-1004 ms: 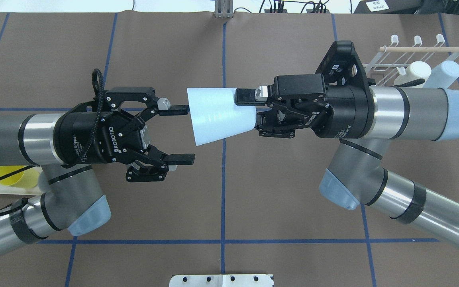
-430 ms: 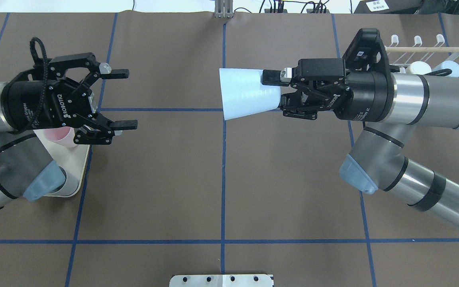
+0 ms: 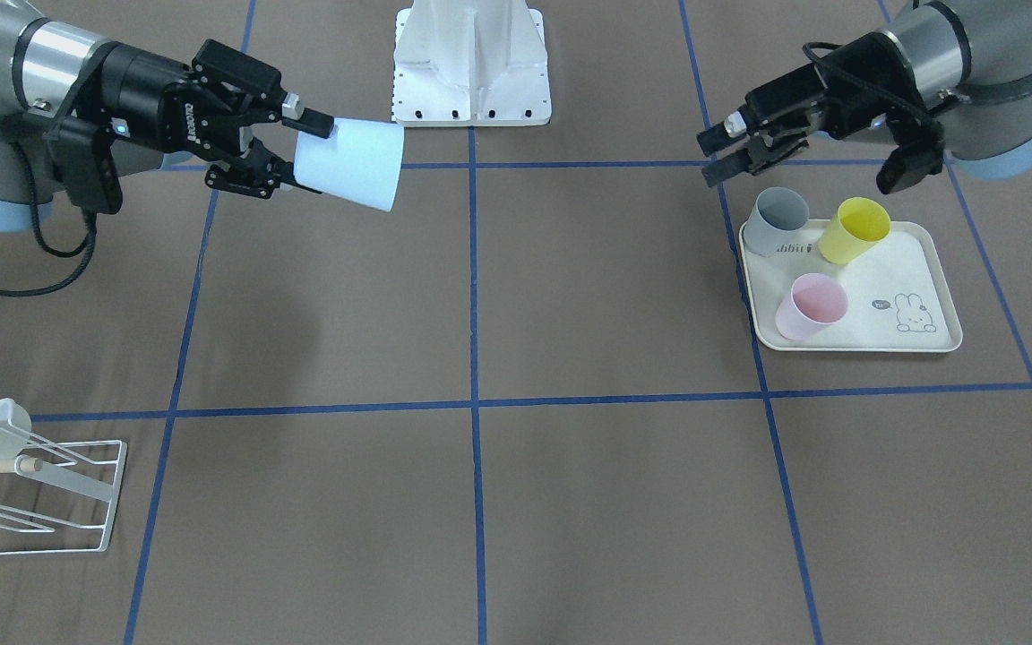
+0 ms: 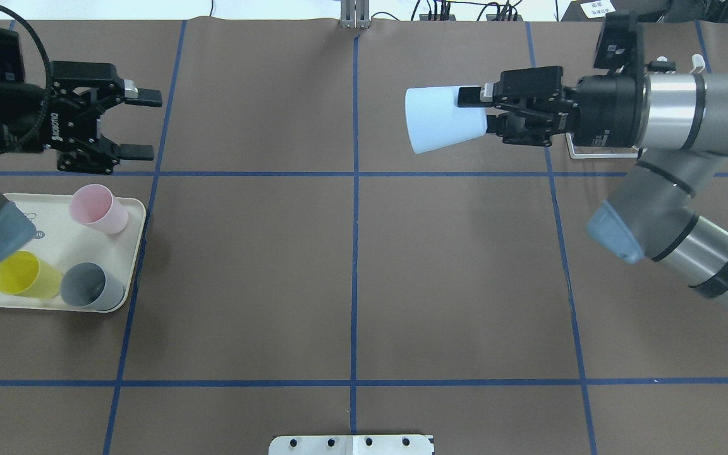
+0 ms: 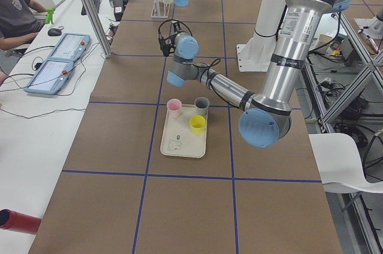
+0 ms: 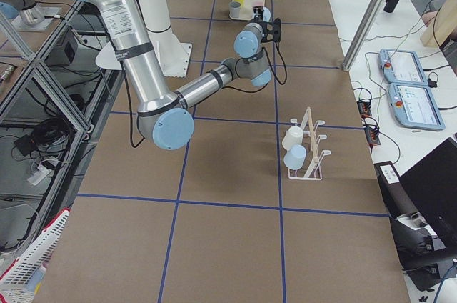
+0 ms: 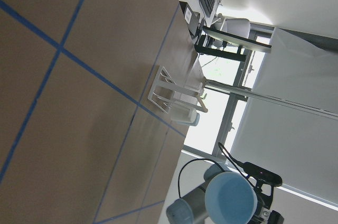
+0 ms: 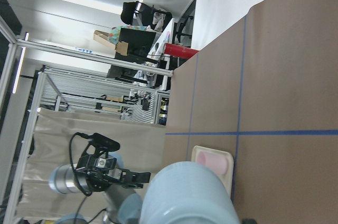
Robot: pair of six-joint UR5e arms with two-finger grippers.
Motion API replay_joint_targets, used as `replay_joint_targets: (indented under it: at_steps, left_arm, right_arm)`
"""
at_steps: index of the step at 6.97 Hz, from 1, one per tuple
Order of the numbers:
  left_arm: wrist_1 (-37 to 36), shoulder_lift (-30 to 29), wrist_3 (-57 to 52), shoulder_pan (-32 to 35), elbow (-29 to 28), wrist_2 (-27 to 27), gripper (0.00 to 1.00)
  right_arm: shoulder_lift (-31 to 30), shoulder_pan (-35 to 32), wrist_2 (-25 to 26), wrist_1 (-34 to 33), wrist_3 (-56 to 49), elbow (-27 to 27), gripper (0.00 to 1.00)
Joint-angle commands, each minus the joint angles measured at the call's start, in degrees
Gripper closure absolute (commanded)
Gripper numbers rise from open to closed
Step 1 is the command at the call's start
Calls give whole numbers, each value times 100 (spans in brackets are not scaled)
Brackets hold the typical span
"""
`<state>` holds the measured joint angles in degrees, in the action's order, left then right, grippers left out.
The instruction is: Transfer IKEA cup to right arm and place on rack
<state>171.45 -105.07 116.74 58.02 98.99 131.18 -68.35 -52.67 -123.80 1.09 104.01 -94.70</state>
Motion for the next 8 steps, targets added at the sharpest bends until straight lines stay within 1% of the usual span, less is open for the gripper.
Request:
replay_joint_targets:
  at_steps: [1,2,3,4,5,6,7,8]
  left_arm:
    - [-1826,127,-2058,1119,-12,802,0]
    - [-2331,188,-2729,1298,23,813,0]
    - [-2501,345,-3119,1369,15,778,0]
    - [-2851,442,-3610,1466,23,743,0]
    - [-3298,443,-4085,1571,23,682,0]
    - [-3581,452,-4281,1563,23,412,0]
    - [-3880,452,-4657,1581,23,322,0]
    - [-4152,461,-5017,1677,23,295,0]
  right_arm:
    - [-231,-1170,-1036,-1175,-827,-66,63]
    - [-249,-1524,-1372,-1877,-1291,-153,63]
    - [-258,-1727,-1427,-2719,-1357,-363,63]
    - [-336,-1825,-1358,-3467,-1749,-504,67]
    - [-406,-2017,-1349,-4232,-2336,-662,67]
    - [-607,-2046,-1079,-4988,-3012,-977,67]
    - [-740,-2002,-780,-6100,-4097,-1381,67]
    - [-741,-1924,-551,-7164,-5013,-1759,67]
